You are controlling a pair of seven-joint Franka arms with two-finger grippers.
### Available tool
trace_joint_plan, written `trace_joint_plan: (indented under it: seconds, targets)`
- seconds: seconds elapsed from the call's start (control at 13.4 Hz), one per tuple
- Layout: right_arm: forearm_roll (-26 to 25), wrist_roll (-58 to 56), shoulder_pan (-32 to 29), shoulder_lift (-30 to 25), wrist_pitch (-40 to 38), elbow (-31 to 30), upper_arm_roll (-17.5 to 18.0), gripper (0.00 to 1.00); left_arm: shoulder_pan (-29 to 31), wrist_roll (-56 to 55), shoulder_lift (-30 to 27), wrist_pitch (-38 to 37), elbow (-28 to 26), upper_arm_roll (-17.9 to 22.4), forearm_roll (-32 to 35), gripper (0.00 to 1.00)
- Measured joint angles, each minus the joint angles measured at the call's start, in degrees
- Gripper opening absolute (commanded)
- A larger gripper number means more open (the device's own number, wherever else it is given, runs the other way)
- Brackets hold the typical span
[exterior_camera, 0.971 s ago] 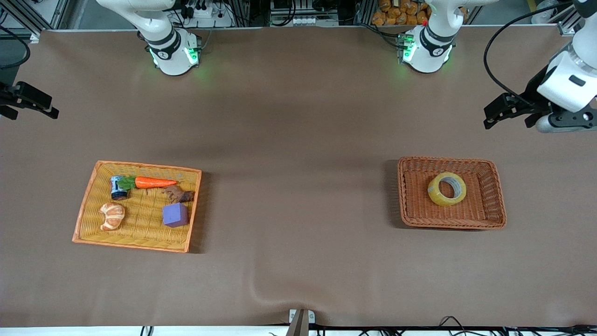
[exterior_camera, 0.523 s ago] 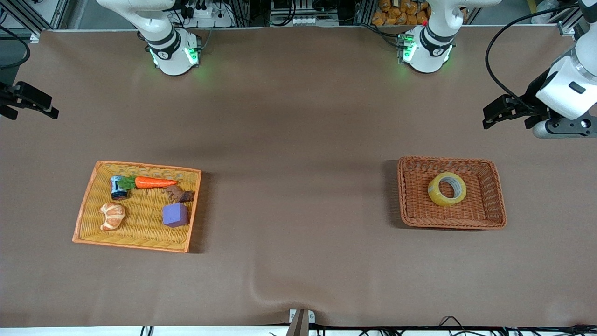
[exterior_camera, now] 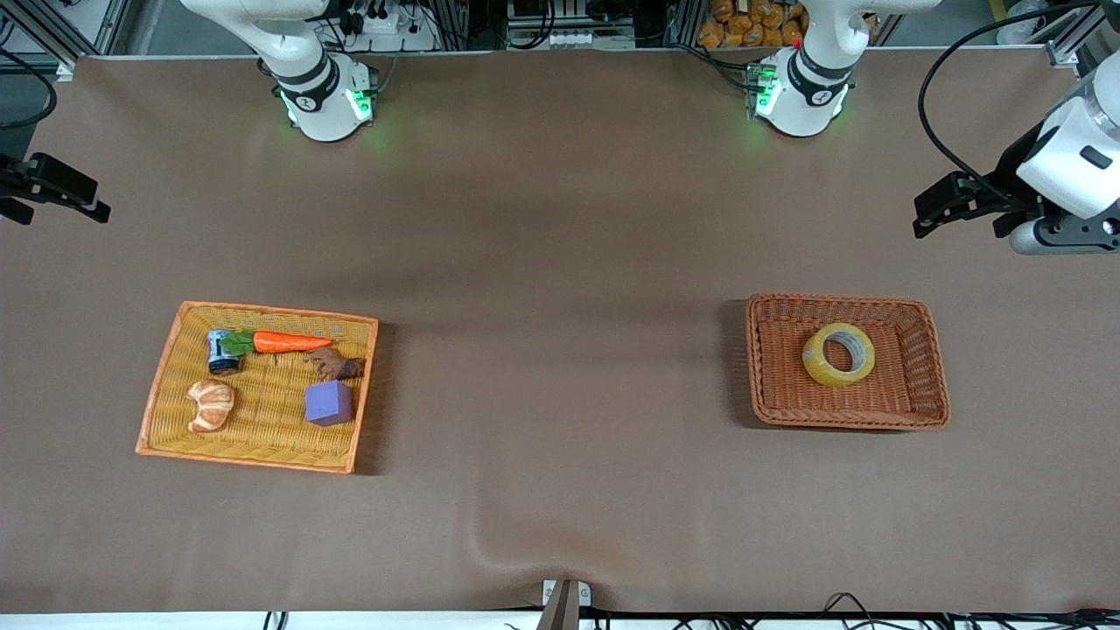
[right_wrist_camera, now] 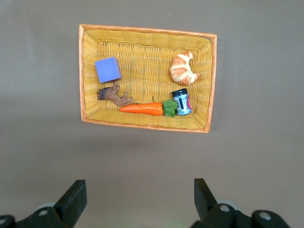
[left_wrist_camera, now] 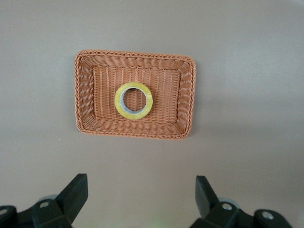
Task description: Transfer tape with both arms
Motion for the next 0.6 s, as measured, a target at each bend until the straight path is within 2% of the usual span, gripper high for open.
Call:
trace_joint_plan:
  seconds: [0.6]
  targets:
    - [0.0, 0.0, 0.0, 0.0, 0.0, 0.0, 0.0, 1.0, -0.25, 0.0, -0.1, -1.43, 0.5, -0.12, 1.97, 1.0]
